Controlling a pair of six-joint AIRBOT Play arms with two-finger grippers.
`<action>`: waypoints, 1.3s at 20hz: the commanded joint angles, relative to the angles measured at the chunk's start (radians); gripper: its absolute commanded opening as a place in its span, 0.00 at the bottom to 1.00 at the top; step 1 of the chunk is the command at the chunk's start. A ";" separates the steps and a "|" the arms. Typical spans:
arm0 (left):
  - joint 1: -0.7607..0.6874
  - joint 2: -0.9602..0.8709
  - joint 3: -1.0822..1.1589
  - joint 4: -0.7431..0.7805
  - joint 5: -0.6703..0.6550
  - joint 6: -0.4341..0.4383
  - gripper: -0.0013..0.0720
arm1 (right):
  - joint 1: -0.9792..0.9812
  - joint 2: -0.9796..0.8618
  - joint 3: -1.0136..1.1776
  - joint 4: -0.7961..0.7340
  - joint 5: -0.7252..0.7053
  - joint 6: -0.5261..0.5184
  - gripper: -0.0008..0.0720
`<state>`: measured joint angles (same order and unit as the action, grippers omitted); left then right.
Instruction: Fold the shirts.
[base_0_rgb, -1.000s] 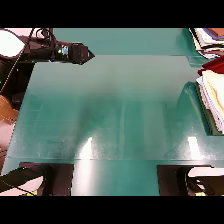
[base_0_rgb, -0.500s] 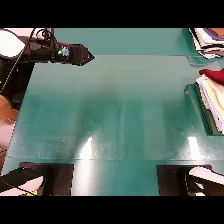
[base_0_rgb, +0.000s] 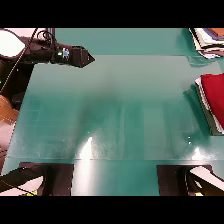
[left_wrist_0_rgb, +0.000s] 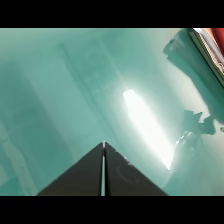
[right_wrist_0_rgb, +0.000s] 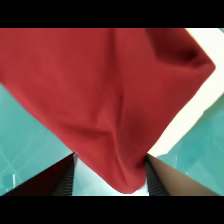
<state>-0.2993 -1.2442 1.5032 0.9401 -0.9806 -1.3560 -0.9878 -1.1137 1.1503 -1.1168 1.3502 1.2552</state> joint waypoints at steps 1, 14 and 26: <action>0.000 0.000 0.000 0.000 -0.007 0.003 0.05 | -0.044 0.009 0.000 -0.010 0.005 0.001 0.74; 0.000 0.000 0.000 -0.004 0.012 0.002 0.05 | 0.575 0.009 0.230 0.119 -0.071 0.027 0.74; 0.000 0.000 0.000 -0.005 0.030 0.002 0.05 | 1.050 0.010 0.194 0.120 -0.171 -0.027 0.04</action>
<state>-0.2993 -1.2442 1.5032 0.9352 -0.9527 -1.3537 0.0177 -1.1049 1.3453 -0.9977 1.1881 1.2354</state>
